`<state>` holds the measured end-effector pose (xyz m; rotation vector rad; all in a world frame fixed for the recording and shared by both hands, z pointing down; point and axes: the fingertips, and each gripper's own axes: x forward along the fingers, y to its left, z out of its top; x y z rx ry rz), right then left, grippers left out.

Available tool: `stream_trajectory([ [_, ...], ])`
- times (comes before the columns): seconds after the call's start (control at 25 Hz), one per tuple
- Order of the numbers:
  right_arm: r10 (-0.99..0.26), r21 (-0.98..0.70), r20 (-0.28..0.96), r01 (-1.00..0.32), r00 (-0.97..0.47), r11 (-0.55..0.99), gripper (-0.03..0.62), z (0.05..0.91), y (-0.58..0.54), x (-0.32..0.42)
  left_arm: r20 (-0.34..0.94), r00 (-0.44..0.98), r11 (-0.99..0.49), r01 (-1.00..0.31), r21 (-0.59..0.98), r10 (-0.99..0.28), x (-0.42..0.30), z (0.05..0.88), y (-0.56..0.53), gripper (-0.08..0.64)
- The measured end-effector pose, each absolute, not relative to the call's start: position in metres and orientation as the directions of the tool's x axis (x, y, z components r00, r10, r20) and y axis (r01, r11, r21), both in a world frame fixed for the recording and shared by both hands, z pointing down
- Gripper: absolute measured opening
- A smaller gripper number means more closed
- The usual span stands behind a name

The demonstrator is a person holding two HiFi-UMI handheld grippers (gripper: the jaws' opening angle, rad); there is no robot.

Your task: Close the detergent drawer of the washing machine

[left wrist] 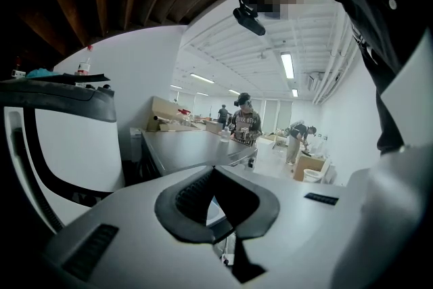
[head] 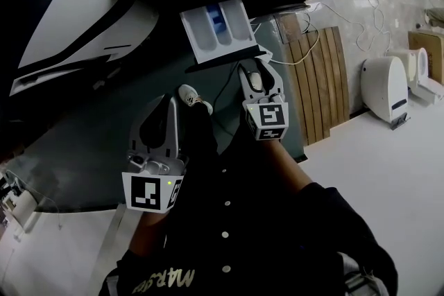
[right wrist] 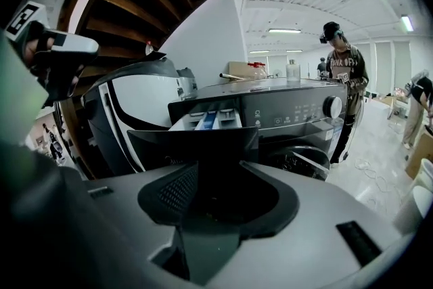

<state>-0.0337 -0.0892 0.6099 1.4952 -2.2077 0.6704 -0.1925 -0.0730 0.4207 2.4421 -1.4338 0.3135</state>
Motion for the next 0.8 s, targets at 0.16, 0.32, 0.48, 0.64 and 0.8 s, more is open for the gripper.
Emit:
stream_trajectory([
  [0.16, -0.753, -0.203, 0.582, -0.951, -0.308, 0.233, 0.190, 0.612, -0.097, -0.034, 0.328, 0.478, -0.456, -0.878, 0.145, -0.815, -0.195, 0.419, -0.069, 0.002],
  [0.32, -0.751, -0.208, 0.600, -0.960, -0.277, 0.188, 0.187, 0.613, -0.098, -0.033, 0.325, 0.476, -0.453, -0.879, 0.149, -0.817, -0.195, 0.419, -0.067, 0.002],
  [0.48, -0.746, -0.204, 0.604, -0.959, -0.281, 0.195, 0.186, 0.613, -0.099, -0.034, 0.320, 0.475, -0.451, -0.879, 0.151, -0.819, -0.197, 0.418, -0.066, 0.002],
  [0.64, -0.748, -0.200, 0.601, -0.959, -0.282, 0.201, 0.186, 0.613, -0.102, -0.034, 0.313, 0.476, -0.450, -0.879, 0.158, -0.822, -0.196, 0.418, -0.065, 0.002],
  [0.8, -0.750, -0.201, 0.596, -0.958, -0.287, 0.206, 0.184, 0.613, -0.109, -0.037, 0.316, 0.481, -0.456, -0.876, 0.155, -0.818, -0.195, 0.418, -0.066, 0.002],
])
